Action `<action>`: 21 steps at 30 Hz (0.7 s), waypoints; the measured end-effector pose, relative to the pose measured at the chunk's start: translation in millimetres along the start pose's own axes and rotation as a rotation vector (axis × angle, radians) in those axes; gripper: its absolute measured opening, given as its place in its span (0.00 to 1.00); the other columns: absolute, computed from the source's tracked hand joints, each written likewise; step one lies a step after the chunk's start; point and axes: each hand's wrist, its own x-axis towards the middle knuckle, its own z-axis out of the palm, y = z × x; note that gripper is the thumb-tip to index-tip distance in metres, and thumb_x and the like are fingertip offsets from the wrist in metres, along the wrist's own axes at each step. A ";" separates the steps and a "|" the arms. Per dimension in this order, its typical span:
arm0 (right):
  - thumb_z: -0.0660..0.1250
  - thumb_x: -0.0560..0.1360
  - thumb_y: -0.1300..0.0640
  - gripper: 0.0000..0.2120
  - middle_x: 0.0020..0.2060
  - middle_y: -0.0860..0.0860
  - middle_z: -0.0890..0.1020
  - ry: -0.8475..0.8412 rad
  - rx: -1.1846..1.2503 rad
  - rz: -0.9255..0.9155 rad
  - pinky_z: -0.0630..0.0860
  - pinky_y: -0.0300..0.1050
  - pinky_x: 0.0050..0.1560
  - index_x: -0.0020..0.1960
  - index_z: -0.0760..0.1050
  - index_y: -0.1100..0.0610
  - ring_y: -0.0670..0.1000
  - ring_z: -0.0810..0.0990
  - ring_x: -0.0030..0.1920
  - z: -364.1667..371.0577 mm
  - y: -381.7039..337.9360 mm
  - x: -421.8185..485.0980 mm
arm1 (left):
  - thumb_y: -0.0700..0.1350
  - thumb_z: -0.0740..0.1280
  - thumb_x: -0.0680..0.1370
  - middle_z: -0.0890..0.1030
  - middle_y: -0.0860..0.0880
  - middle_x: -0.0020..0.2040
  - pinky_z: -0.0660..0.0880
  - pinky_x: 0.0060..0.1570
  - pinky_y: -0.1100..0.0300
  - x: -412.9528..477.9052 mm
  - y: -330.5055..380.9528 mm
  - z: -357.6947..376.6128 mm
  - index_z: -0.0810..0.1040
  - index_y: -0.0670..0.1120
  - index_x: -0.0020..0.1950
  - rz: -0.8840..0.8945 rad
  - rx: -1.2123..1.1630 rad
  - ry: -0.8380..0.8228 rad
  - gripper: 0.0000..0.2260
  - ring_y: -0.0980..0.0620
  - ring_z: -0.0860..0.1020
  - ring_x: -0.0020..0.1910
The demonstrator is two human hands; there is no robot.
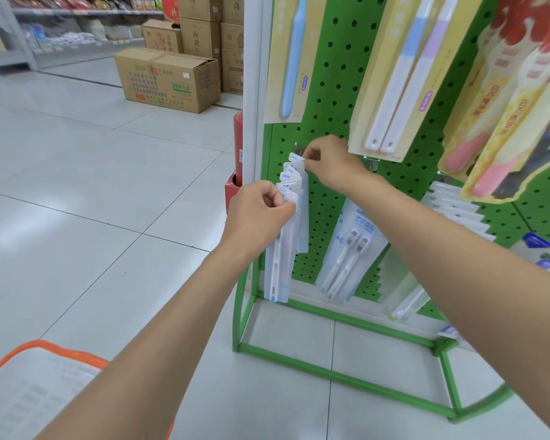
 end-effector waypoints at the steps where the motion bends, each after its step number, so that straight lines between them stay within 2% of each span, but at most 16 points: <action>1: 0.62 0.81 0.57 0.06 0.45 0.51 0.79 -0.002 -0.010 0.012 0.70 0.41 0.36 0.51 0.77 0.57 0.52 0.77 0.44 0.6 1.2 0.5 | 0.38 0.69 0.74 0.71 0.52 0.28 0.65 0.24 0.72 -0.1 0.0 -0.1 0.71 0.45 0.35 0.001 0.000 0.001 0.10 0.61 0.68 0.21; 3: 0.61 0.80 0.56 0.06 0.44 0.52 0.80 0.001 -0.007 0.048 0.76 0.46 0.41 0.52 0.75 0.56 0.53 0.79 0.44 1.6 2.7 -0.1 | 0.38 0.69 0.74 0.71 0.53 0.28 0.65 0.25 0.72 0.2 -0.1 -0.1 0.71 0.45 0.34 0.005 0.002 0.000 0.11 0.61 0.67 0.22; 5: 0.60 0.80 0.55 0.06 0.44 0.53 0.80 0.013 -0.026 0.083 0.77 0.48 0.43 0.52 0.74 0.55 0.54 0.79 0.43 0.7 2.9 -2.7 | 0.38 0.69 0.74 0.71 0.53 0.28 0.65 0.25 0.72 0.6 -0.5 0.6 0.71 0.46 0.34 0.004 0.004 0.000 0.11 0.61 0.67 0.22; 9: 0.58 0.79 0.59 0.06 0.46 0.55 0.79 0.013 -0.104 0.105 0.69 0.42 0.34 0.52 0.73 0.57 0.54 0.77 0.42 -6.2 1.0 -8.6 | 0.38 0.69 0.74 0.71 0.53 0.28 0.65 0.25 0.73 0.4 -0.9 1.0 0.70 0.46 0.34 0.005 0.009 0.004 0.11 0.61 0.67 0.22; 12: 0.58 0.78 0.61 0.07 0.45 0.57 0.79 0.021 -0.140 0.065 0.66 0.42 0.31 0.54 0.73 0.60 0.55 0.75 0.40 -11.0 -2.5 -17.3 | 0.38 0.69 0.74 0.71 0.53 0.28 0.65 0.25 0.73 -0.1 -1.1 0.8 0.71 0.45 0.34 0.009 0.007 0.004 0.11 0.61 0.68 0.22; 16: 0.57 0.77 0.65 0.16 0.32 0.54 0.72 0.008 -0.255 -0.015 0.61 0.43 0.27 0.63 0.68 0.56 0.53 0.69 0.30 -16.5 -7.6 -34.2 | 0.38 0.69 0.74 0.71 0.53 0.28 0.65 0.26 0.74 -1.5 -2.0 0.9 0.71 0.45 0.35 0.011 0.018 0.005 0.10 0.62 0.69 0.22; 18: 0.57 0.77 0.64 0.13 0.32 0.54 0.75 0.007 -0.308 -0.036 0.63 0.43 0.27 0.60 0.71 0.57 0.54 0.71 0.30 -17.6 -8.8 -40.0 | 0.38 0.69 0.74 0.72 0.53 0.29 0.64 0.26 0.74 -1.6 -2.6 1.1 0.71 0.45 0.35 0.011 0.023 0.005 0.10 0.62 0.69 0.22; 21: 0.60 0.74 0.62 0.09 0.39 0.57 0.83 0.013 -0.360 -0.041 0.77 0.46 0.36 0.50 0.77 0.60 0.58 0.81 0.38 -15.9 -13.2 -49.1 | 0.39 0.69 0.74 0.73 0.52 0.30 0.65 0.26 0.74 -0.7 -3.7 0.7 0.72 0.45 0.35 0.012 0.032 0.003 0.10 0.62 0.68 0.23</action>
